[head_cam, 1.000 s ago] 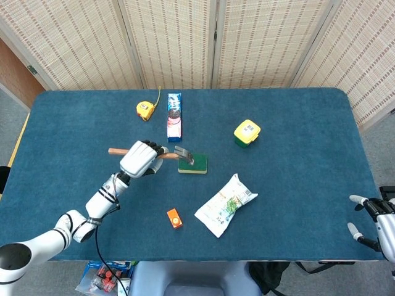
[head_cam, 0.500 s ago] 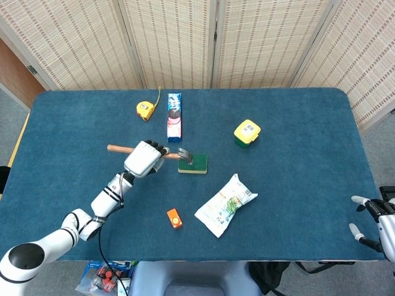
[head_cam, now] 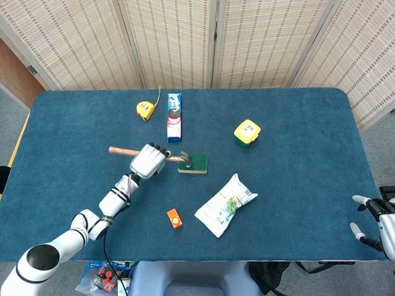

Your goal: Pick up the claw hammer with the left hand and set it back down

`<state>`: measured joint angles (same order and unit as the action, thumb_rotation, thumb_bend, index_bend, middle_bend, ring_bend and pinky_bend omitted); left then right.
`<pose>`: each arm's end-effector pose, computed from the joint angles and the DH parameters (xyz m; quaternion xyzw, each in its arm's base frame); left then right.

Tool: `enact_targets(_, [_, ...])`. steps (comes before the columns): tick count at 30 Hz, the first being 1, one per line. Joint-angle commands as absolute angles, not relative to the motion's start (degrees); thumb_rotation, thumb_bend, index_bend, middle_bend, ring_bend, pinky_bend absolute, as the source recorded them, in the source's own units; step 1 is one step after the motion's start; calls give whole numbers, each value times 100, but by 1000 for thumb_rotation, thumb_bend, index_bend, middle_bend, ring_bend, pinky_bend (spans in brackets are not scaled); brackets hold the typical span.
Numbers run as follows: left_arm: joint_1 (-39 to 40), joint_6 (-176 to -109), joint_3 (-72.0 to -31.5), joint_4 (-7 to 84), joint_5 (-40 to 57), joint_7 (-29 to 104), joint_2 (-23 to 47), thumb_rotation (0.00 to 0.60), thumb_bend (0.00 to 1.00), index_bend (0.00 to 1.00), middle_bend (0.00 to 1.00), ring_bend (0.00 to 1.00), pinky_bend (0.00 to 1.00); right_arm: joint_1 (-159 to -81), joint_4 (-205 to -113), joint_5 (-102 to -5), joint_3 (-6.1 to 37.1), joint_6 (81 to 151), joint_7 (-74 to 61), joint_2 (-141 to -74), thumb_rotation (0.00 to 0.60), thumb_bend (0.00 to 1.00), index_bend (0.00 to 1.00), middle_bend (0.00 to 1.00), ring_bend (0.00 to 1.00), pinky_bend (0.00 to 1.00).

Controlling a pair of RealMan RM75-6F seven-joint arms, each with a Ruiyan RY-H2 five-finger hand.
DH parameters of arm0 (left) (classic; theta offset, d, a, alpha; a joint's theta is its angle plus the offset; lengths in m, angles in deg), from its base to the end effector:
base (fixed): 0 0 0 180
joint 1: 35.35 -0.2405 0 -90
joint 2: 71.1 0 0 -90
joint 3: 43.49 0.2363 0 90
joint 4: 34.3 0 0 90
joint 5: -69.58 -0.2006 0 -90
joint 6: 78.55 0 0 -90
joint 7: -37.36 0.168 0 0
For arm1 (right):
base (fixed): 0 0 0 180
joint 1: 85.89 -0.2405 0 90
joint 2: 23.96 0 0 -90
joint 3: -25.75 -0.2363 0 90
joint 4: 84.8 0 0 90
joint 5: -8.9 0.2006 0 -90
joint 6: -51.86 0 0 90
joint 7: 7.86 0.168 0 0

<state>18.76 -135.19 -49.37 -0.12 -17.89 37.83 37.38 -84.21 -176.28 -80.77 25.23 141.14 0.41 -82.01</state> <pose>-0.1151 0.4248 -0.0492 -0.8031 -0.1457 -0.3709 0.4430 -0.3082 -0.1609 0.1926 0.5798 -0.4049 0.3838 0.5938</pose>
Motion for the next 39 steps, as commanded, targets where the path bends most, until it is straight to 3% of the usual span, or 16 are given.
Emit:
enact_targets(1, [1895, -13484, -4930, -135, -1749, 3854, 3798, 600, 610, 669, 821, 852, 1000, -8411, -17635, -8070, 2523, 14124, 49, -8193, 600, 282, 272, 432, 265, 280])
enact_targets(11, [1756, -13907, -5296, 329, -1451, 3159, 3554, 600, 611, 670, 821, 851, 1000, -8398, -17593, -8104, 2528, 14150, 100, -8217, 600, 283, 272, 432, 265, 281])
enact_targets(29, [1814, -13758, -4763, -335, -1857, 3621, 3878, 600, 610, 670, 821, 845, 1000, -8383, -17614, -8062, 2511, 14151, 86, -8216, 600, 282, 272, 432, 265, 280])
enact_targets(39, [1566, -14209, -5189, 402, -1490, 2924, 3241, 600, 610, 670, 822, 842, 1000, -8417, -17565, -8126, 2508, 14140, 115, -8270, 600, 282, 272, 432, 266, 281])
